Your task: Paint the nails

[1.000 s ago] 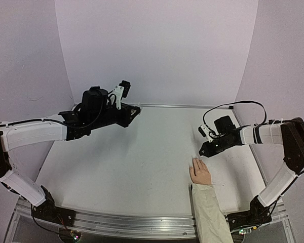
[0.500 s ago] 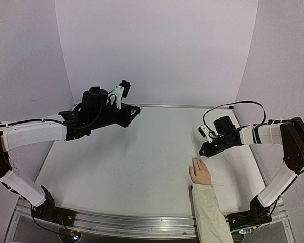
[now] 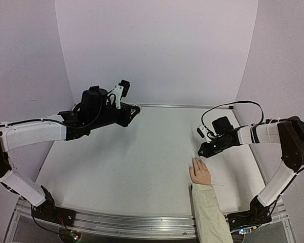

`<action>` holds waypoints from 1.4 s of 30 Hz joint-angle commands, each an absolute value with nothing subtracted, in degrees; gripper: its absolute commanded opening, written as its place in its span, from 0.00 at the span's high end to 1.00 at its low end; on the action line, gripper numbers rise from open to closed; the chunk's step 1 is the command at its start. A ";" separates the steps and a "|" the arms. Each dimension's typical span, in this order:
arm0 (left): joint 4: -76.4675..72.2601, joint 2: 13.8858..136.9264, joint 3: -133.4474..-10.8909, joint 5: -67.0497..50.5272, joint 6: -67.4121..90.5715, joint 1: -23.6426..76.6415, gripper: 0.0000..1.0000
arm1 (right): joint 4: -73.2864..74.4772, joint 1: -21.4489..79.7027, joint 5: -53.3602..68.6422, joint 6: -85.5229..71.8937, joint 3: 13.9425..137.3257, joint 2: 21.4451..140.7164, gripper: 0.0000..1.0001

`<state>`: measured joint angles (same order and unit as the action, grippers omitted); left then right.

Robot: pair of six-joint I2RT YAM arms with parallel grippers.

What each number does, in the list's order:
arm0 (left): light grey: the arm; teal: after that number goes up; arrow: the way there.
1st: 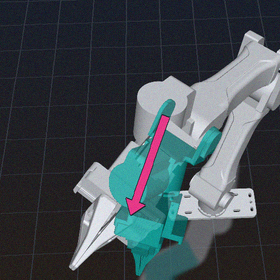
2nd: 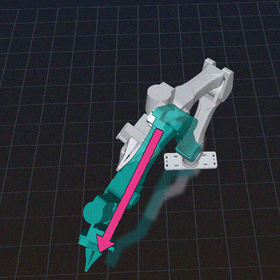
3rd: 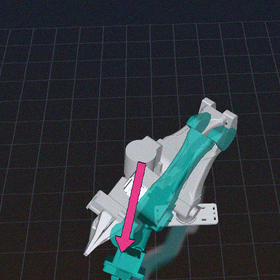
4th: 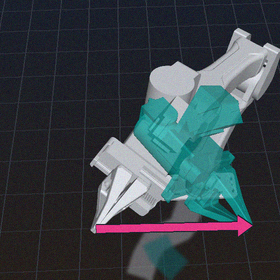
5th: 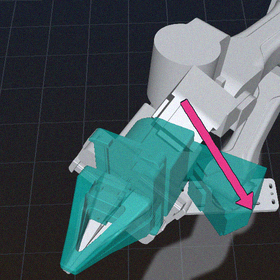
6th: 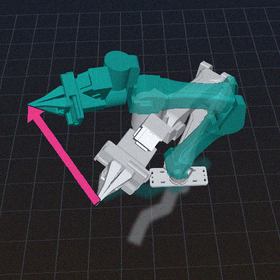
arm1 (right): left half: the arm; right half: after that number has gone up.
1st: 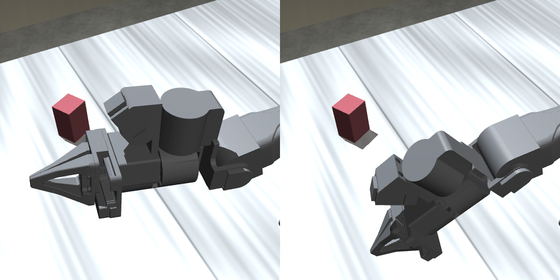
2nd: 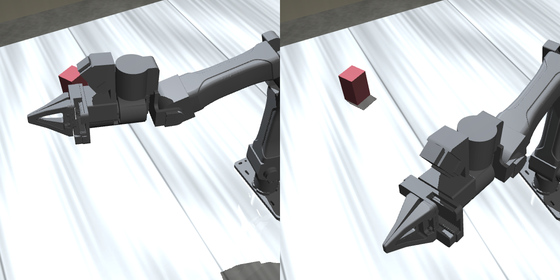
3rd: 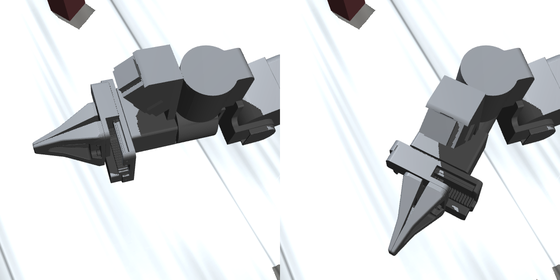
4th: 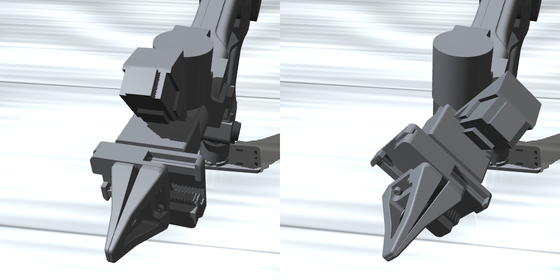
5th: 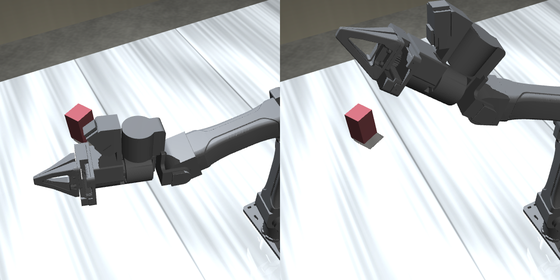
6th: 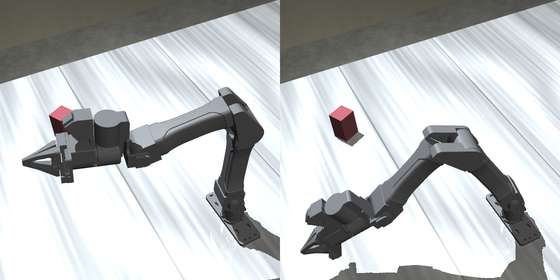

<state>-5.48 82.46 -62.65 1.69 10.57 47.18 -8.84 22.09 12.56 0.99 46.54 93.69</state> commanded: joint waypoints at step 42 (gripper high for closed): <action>-7.24 80.69 -63.98 1.20 11.51 46.86 1.00 | -3.70 22.59 11.88 -0.44 46.44 89.43 1.00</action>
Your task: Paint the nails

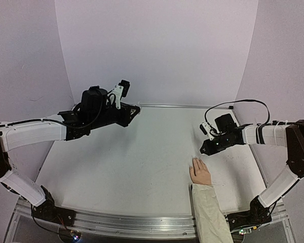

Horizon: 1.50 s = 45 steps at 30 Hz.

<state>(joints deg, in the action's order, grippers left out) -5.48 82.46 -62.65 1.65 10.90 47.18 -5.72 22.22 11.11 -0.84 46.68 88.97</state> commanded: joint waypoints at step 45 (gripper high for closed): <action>-7.30 80.64 -63.85 2.11 11.35 46.85 1.00 | -6.69 22.67 10.57 -2.15 47.19 93.58 1.00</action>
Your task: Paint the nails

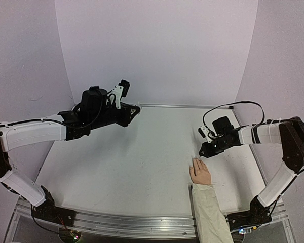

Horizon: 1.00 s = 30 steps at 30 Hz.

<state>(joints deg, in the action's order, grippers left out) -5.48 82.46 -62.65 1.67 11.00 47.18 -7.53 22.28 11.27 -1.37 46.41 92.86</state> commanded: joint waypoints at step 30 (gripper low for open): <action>-7.31 80.86 -64.06 2.72 10.80 46.85 1.00 | -8.43 22.68 10.07 -2.59 51.02 96.15 1.00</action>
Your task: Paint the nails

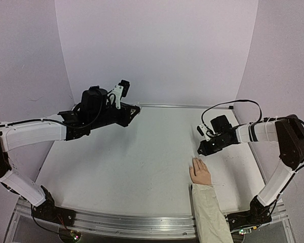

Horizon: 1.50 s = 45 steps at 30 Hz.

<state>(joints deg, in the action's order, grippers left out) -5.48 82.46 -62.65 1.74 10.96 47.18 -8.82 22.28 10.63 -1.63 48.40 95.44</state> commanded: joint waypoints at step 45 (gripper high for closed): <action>-7.25 80.17 -63.65 2.02 11.16 46.85 1.00 | -5.68 22.76 11.92 -1.99 48.23 93.40 1.00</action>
<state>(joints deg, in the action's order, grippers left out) -5.48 82.46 -62.65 1.72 10.98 47.18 -6.07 22.33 11.18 -1.54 47.09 92.33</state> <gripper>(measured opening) 0.213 0.162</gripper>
